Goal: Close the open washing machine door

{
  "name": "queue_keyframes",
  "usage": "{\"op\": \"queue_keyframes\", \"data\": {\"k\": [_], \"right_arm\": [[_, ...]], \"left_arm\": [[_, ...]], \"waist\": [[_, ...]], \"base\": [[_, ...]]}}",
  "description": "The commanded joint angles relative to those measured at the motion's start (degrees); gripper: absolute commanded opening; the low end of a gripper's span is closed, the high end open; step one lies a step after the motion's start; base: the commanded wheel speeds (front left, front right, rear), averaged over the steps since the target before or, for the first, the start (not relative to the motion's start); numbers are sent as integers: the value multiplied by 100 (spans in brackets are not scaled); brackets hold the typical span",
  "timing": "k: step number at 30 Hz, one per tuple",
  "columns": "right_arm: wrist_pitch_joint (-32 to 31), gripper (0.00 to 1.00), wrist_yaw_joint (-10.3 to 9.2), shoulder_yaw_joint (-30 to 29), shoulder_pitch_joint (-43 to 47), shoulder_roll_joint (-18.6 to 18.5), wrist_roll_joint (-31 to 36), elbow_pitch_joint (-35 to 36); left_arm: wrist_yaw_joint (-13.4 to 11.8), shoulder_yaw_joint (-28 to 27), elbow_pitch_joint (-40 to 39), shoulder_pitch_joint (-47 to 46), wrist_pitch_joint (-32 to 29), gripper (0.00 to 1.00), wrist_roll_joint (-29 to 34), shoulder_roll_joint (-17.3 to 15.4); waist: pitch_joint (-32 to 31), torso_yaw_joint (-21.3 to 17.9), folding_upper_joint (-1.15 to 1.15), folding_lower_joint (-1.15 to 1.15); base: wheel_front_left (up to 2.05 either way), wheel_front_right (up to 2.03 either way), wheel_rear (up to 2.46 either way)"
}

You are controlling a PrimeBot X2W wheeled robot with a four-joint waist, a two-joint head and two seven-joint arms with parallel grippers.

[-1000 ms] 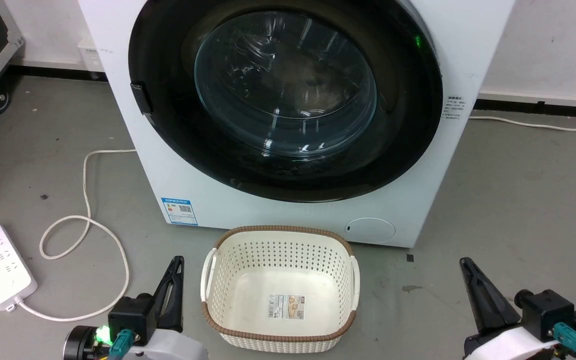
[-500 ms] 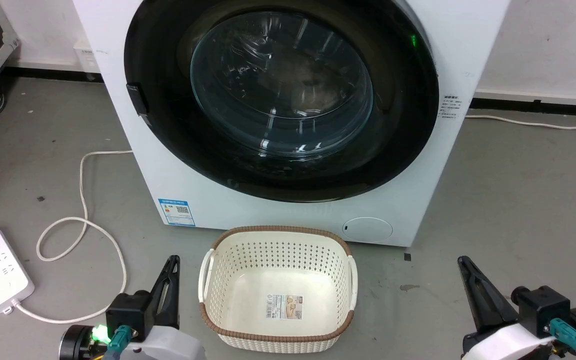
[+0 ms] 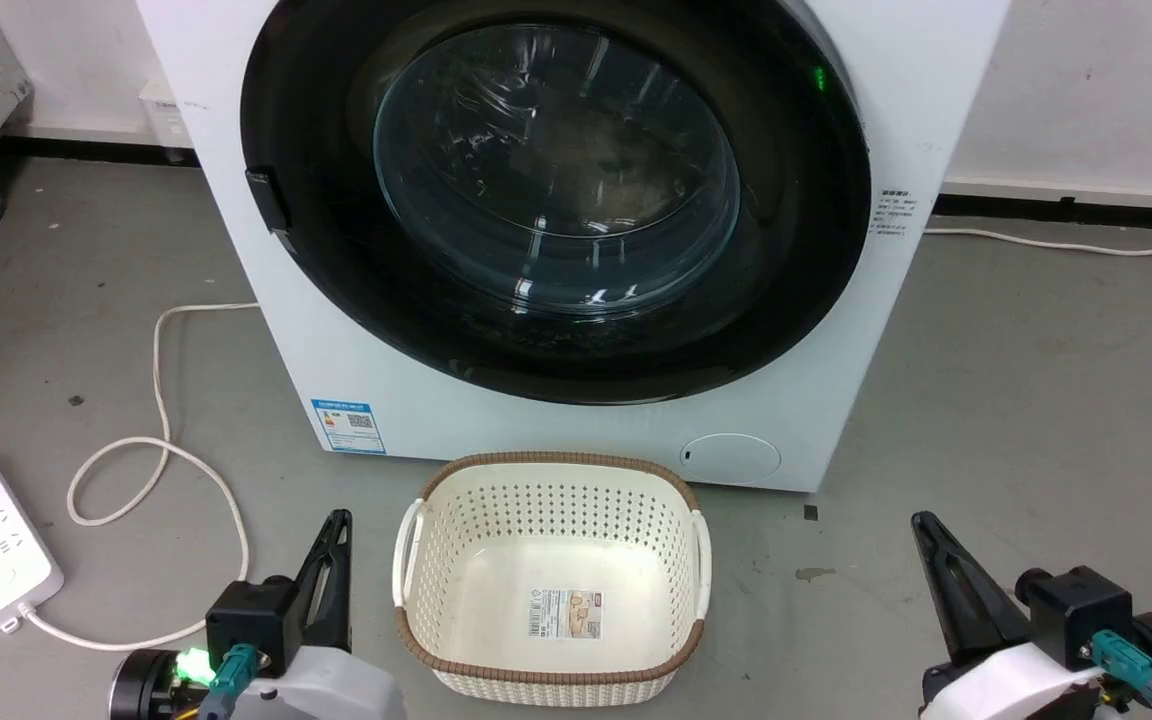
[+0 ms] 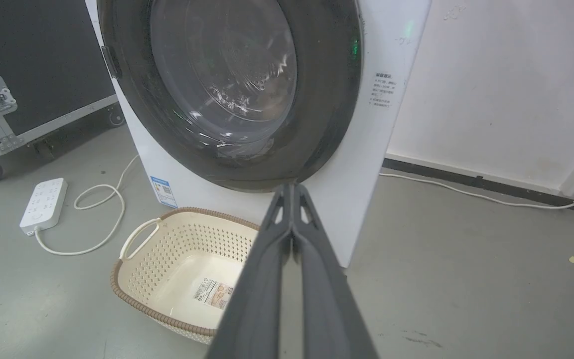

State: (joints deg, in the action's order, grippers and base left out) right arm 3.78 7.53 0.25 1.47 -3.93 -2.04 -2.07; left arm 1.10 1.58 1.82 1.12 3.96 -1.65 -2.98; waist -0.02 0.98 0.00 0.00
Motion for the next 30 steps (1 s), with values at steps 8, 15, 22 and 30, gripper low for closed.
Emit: {"op": "queue_keyframes", "data": {"k": [8, 15, 22, 30], "right_arm": [[-154, 0, -4, -16, -116, 59, 91, 106], [-232, 0, -4, -19, -127, 75, 130, 141], [-333, 0, -4, -23, -141, 96, 181, 187], [-378, 0, -4, -25, -147, 105, 204, 207]], "left_arm": [[-67, -69, -88, -89, -161, 0, 89, 7], [-82, -100, -121, -97, -243, 0, 116, 8], [-102, -140, -163, -108, -348, 0, 150, 10], [-110, -158, -182, -112, -396, 0, 165, 11]], "waist": [[1, -37, 0, 0], [1, -58, 0, 0], [2, -85, 0, 0], [2, -98, 0, 0]], "base": [[0, 0, 0], [0, 0, 0], [0, 0, 0], [0, 0, 0]]}}
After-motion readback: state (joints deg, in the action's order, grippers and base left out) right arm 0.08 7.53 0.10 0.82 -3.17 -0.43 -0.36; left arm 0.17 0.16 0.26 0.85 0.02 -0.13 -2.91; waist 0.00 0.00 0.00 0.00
